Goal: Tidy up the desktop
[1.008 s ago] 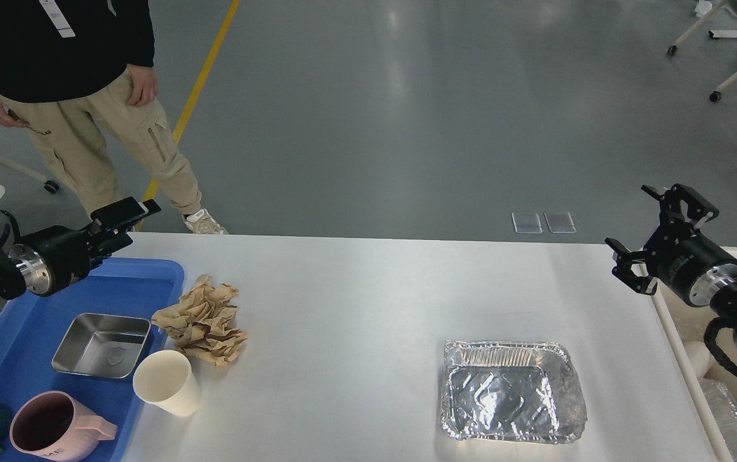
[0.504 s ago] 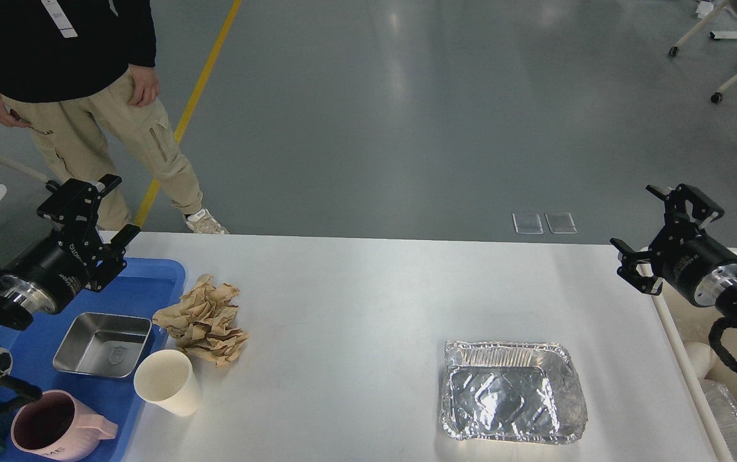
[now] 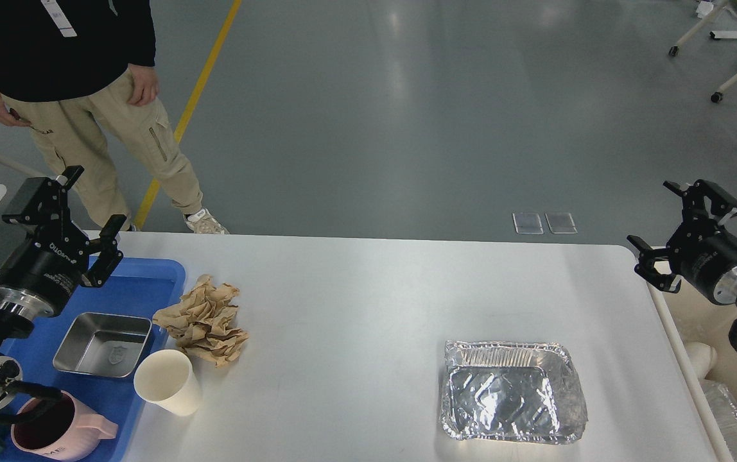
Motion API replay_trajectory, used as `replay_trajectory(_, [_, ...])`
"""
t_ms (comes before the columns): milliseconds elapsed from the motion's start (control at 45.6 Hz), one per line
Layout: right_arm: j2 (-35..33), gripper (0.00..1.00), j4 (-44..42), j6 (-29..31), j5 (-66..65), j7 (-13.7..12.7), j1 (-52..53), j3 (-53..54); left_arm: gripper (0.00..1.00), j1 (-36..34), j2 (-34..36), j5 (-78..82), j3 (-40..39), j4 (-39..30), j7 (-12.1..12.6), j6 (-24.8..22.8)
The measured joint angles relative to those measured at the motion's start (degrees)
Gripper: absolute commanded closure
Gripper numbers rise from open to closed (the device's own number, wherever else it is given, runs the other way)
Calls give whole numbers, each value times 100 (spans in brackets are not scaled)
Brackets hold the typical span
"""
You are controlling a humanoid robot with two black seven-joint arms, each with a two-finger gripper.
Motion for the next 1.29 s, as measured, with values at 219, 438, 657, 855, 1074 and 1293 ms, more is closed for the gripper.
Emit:
replay_trajectory(219, [-360, 0, -2, 220, -9, -12, -7, -118, 3, 18, 53, 193, -189, 269, -744, -308])
replay_trajectory(438, [-466, 0, -13, 533, 17, -12, -12, -94, 3, -84, 114, 256, -355, 1045, -833, -1475])
replay_trajectory(657, [-491, 0, 3, 727, 57, 45, -38, -65, 3, -49, 68, -41, -418, 1148, -236, -1382])
replay_trajectory(855, [-856, 0, -27, 576, 34, 181, -41, -70, 3, -43, -102, -225, -387, 1137, -136, -1193])
replay_trajectory(1074, [-1421, 0, -13, 1024, -158, 478, -194, -231, 3, -64, -254, -220, -358, 1129, -155, -1167])
replay_trajectory(1293, [-2203, 0, 127, 1899, -1223, 1363, -423, -273, 3, -83, -274, -205, -317, 1129, -159, -1156])
